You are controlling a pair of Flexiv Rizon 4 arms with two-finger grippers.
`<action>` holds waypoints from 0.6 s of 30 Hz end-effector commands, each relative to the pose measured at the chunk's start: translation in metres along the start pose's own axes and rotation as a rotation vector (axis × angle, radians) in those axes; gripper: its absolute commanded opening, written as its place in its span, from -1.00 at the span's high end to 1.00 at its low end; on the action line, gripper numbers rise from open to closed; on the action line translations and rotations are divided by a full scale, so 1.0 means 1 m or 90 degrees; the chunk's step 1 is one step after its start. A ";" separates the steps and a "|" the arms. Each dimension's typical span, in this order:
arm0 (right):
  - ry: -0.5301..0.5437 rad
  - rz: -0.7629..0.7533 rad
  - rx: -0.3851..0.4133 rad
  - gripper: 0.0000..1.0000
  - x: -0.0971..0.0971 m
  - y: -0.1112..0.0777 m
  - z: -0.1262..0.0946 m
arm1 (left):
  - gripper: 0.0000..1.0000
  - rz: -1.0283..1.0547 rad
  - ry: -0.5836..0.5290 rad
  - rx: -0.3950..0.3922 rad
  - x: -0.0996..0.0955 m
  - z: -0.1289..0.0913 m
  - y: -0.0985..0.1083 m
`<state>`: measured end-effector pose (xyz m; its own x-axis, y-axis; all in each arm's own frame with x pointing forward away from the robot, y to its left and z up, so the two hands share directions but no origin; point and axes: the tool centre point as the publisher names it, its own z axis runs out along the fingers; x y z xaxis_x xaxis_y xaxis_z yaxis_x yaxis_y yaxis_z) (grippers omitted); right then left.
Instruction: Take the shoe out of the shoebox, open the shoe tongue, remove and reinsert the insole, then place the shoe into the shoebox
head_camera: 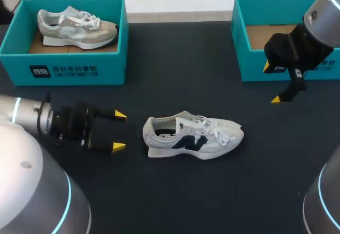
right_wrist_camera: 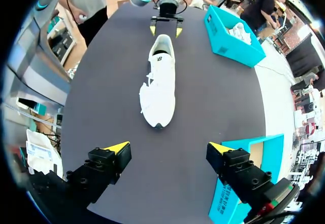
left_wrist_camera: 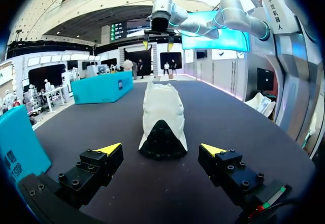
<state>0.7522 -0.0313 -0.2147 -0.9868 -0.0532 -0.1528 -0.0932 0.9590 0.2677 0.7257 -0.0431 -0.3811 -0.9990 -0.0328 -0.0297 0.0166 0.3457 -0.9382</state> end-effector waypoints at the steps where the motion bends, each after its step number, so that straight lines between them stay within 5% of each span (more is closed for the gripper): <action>1: 0.000 0.000 0.001 -1.00 0.000 0.000 0.001 | -1.00 -0.009 0.007 -0.006 -0.002 0.015 0.004; 18: 0.000 0.000 0.001 -1.00 0.000 0.000 0.001 | -1.00 0.006 0.017 -0.010 -0.003 0.027 0.001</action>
<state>0.7522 -0.0312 -0.2147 -0.9868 -0.0535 -0.1528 -0.0935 0.9590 0.2677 0.7258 -0.0603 -0.3873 -0.9996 -0.0020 -0.0289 0.0265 0.3461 -0.9378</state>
